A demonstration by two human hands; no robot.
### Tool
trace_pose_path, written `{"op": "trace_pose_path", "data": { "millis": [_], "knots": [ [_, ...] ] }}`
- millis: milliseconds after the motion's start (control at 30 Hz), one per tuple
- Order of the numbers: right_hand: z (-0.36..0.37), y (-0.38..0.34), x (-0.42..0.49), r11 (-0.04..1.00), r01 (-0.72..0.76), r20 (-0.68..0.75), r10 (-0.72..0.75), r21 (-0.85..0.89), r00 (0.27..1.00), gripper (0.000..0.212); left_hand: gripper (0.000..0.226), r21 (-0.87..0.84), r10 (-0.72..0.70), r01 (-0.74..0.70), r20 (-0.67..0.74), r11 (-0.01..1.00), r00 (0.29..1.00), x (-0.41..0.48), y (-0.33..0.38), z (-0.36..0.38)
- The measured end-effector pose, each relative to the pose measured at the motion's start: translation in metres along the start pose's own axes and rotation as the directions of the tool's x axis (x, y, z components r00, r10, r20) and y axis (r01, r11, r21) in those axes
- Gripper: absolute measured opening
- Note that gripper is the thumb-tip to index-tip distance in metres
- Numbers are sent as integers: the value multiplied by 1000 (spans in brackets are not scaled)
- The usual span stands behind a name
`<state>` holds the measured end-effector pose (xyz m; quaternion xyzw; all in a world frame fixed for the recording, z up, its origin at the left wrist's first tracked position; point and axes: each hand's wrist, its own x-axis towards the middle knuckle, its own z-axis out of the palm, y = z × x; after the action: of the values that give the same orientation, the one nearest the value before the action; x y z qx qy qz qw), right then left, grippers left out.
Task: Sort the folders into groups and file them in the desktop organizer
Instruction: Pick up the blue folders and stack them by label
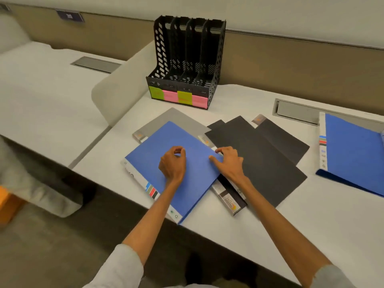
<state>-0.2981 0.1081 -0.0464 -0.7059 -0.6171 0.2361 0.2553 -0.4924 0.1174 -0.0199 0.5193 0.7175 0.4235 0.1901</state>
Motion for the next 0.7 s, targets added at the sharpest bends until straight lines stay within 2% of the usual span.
{"op": "trace_pose_path", "data": {
  "millis": [133, 233, 333, 433, 500, 600, 700],
  "knots": [
    [14, -29, 6, 995, -14, 36, 18, -100, 999, 63, 24, 52, -5, 7, -45, 999, 999, 11, -39, -33],
    [19, -40, 10, 983, -45, 47, 54, -181, 997, 74, 54, 181, -32, 38, -36, 983, 999, 15, -63, -44],
    [23, -44, 10, 968, -55, 50, 69, -243, 996, 81, 93, 278, -211, 217, -49, 936, 976, 14, -75, -51],
    [26, -48, 8, 968, -95, 46, 109, -233, 993, 86, 125, 234, -405, 399, -24, 887, 914, 10, -76, -58],
    [27, -51, 6, 972, -118, 34, 128, -205, 991, 87, 130, 194, -485, 478, -11, 857, 874, 10, -74, -62],
    [27, -51, 4, 975, -131, 33, 139, -181, 990, 89, 129, 178, -508, 503, -22, 845, 861, 11, -73, -63],
    [24, -51, 5, 981, -155, 50, 162, -116, 986, 89, 108, -72, -577, 575, 1, 815, 817, 18, -78, -60]
  ]
}}
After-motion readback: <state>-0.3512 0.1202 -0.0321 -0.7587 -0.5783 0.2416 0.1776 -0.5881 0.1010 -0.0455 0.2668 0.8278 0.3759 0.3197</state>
